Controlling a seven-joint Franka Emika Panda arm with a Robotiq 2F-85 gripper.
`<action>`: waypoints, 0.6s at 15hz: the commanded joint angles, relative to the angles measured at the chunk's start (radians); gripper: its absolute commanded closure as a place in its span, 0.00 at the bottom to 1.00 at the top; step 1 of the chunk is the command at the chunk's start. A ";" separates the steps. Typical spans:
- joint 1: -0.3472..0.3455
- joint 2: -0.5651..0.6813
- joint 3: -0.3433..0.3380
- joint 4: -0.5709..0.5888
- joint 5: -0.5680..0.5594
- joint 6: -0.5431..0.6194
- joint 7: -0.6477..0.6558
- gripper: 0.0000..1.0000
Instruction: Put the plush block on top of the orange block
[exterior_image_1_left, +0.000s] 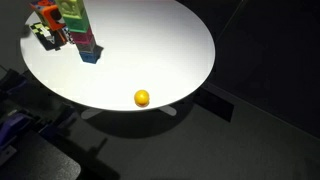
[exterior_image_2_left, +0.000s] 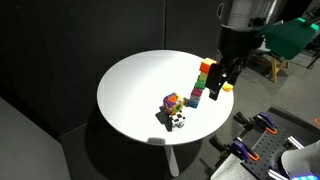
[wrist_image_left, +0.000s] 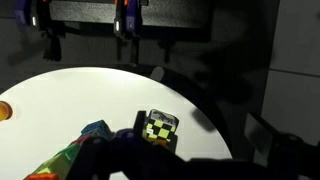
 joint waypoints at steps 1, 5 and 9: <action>0.007 0.001 -0.007 0.001 -0.003 -0.001 0.003 0.00; 0.007 0.001 -0.007 0.001 -0.004 -0.001 0.003 0.00; -0.007 0.032 -0.011 0.028 -0.009 -0.003 0.015 0.00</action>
